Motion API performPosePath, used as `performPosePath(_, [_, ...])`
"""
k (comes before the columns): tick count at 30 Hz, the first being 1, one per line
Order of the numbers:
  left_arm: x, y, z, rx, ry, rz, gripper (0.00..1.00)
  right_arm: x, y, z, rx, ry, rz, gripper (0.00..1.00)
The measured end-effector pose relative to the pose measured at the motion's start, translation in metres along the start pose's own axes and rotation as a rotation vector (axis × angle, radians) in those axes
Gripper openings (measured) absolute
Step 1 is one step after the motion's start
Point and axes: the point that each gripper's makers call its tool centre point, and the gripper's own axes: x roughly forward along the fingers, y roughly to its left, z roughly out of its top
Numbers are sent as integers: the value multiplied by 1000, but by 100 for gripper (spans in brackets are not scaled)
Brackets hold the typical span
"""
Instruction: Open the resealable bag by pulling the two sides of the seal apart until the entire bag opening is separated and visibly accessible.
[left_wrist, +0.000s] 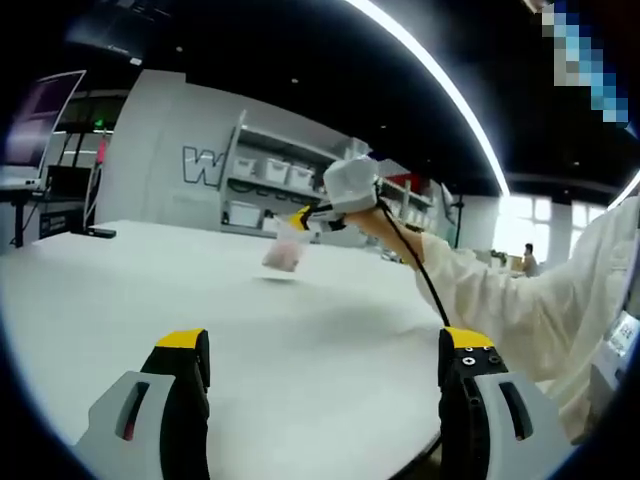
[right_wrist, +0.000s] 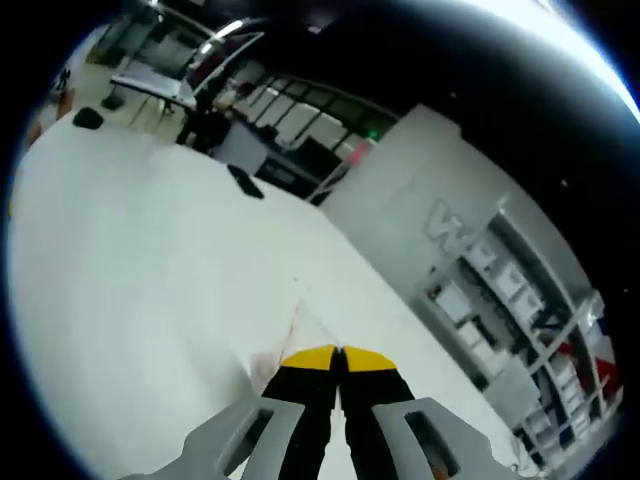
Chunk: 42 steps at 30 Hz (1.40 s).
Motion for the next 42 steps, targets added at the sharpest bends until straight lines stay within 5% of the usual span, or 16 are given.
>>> performPosePath(42, [0, 2, -3, -14, 8, 9, 93, 51, -25, -17, 22, 64, -38, 0])
